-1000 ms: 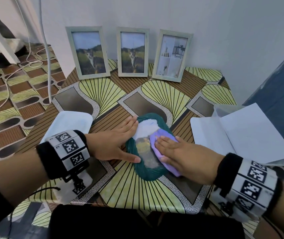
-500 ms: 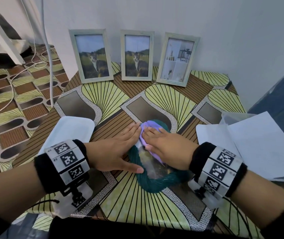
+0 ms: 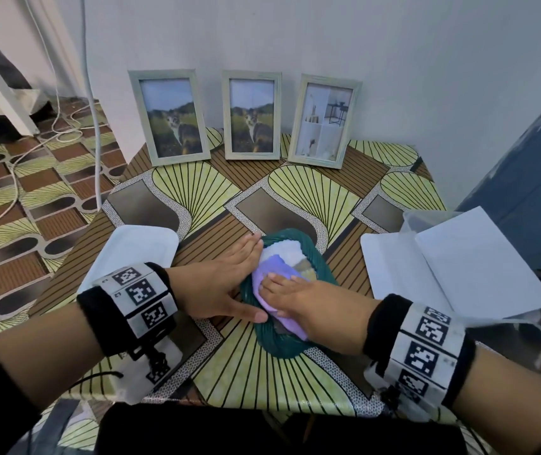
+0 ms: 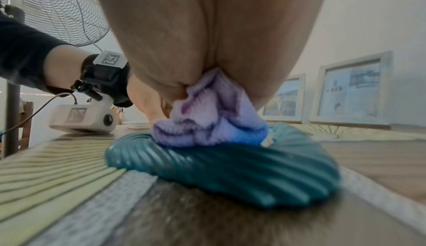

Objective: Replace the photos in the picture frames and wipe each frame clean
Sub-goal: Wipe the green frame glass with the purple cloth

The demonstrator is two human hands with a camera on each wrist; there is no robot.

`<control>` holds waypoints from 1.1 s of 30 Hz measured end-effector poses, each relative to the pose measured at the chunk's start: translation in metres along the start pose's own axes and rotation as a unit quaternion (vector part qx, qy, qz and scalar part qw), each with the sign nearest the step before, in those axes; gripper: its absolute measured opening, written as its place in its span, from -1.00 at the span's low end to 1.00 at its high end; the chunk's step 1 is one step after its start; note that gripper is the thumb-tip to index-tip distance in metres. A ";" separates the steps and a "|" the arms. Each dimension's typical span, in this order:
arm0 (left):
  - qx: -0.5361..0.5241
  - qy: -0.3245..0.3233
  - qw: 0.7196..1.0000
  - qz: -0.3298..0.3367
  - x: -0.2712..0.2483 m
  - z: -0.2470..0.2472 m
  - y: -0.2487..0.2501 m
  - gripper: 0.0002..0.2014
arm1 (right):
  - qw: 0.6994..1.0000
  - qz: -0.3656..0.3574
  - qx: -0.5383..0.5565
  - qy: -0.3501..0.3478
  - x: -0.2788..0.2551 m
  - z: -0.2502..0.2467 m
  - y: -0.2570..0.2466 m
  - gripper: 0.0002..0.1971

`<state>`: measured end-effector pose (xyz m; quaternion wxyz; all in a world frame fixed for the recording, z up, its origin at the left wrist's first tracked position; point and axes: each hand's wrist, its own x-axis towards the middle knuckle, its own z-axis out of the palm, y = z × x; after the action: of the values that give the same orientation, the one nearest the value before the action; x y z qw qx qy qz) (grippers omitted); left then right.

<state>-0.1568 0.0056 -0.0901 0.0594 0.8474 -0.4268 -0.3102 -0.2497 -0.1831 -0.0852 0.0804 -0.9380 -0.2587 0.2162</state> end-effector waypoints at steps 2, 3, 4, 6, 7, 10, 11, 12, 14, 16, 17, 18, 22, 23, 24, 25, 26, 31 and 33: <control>0.002 0.000 1.000 -0.001 0.000 0.000 0.001 0.15 | 1.000 -0.007 0.014 0.002 -0.010 0.004 -0.001 -0.45; 0.003 0.002 1.000 -0.002 0.000 0.000 0.001 0.15 | 1.000 -0.006 0.007 0.000 -0.015 0.006 -0.002 -0.45; 0.001 0.002 1.000 -0.003 0.001 0.000 0.002 0.16 | 1.000 -0.006 0.000 -0.003 -0.020 0.008 -0.002 -0.45; -0.003 0.003 1.000 -0.004 0.000 0.000 0.003 0.17 | 1.000 0.001 -0.007 -0.007 -0.032 0.010 -0.001 -0.44; -0.004 0.005 1.000 -0.005 0.000 0.000 0.003 0.17 | 1.000 0.006 -0.011 -0.008 -0.037 0.010 0.000 -0.43; -0.004 0.008 1.000 -0.001 0.000 0.000 0.003 0.18 | 0.999 0.023 -0.039 -0.008 -0.048 0.011 0.005 -0.44; -0.005 0.008 1.000 -0.001 0.000 0.000 0.003 0.18 | 0.999 0.029 -0.044 -0.007 -0.049 0.010 0.007 -0.45; -0.005 0.008 1.000 -0.001 0.000 0.000 0.003 0.18 | 0.998 0.037 -0.044 -0.005 -0.050 0.008 0.010 -0.47; -0.004 0.006 1.000 -0.001 0.001 0.000 0.003 0.18 | 0.998 0.052 -0.035 0.009 -0.050 0.004 0.018 -0.49; -0.002 0.005 1.000 0.001 0.002 0.000 0.002 0.18 | 0.997 0.065 -0.036 0.014 -0.047 0.000 0.028 -0.50; -0.001 0.005 1.000 0.002 0.002 0.000 0.001 0.18 | 0.997 0.070 -0.043 0.008 -0.044 -0.002 0.032 -0.49; -0.001 0.004 1.000 0.003 0.002 0.000 0.000 0.18 | 0.996 0.076 -0.050 0.002 -0.040 -0.003 0.035 -0.49; -0.006 -0.005 1.000 0.007 0.002 0.000 -0.002 0.19 | 0.992 0.091 -0.089 -0.003 -0.013 -0.010 0.042 -0.47; -0.007 -0.007 1.000 0.008 0.002 0.000 -0.002 0.19 | 0.991 0.091 -0.094 0.002 -0.007 -0.013 0.042 -0.47; -0.007 -0.008 1.000 0.009 0.002 0.000 -0.002 0.19 | 0.992 0.088 -0.093 0.008 0.000 -0.016 0.042 -0.47; -0.007 -0.008 1.000 0.009 0.002 0.000 -0.002 0.19 | 0.992 0.085 -0.089 0.013 0.005 -0.019 0.042 -0.47; -0.007 -0.008 1.000 0.009 0.003 -0.001 -0.002 0.19 | 0.993 0.080 -0.085 0.017 0.010 -0.022 0.041 -0.47; -0.003 -0.005 1.000 0.007 0.002 0.000 -0.003 0.18 | 0.993 0.081 -0.080 0.001 0.025 -0.026 0.030 -0.35; -0.004 -0.004 1.000 0.008 0.002 0.000 -0.003 0.17 | 0.994 0.076 -0.073 -0.011 0.027 -0.026 0.024 -0.24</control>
<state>-0.1541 0.0056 -0.0926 0.0640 0.8427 -0.4321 -0.3147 -0.2066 -0.1901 -0.0784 -0.0081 -0.9557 -0.2031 0.2128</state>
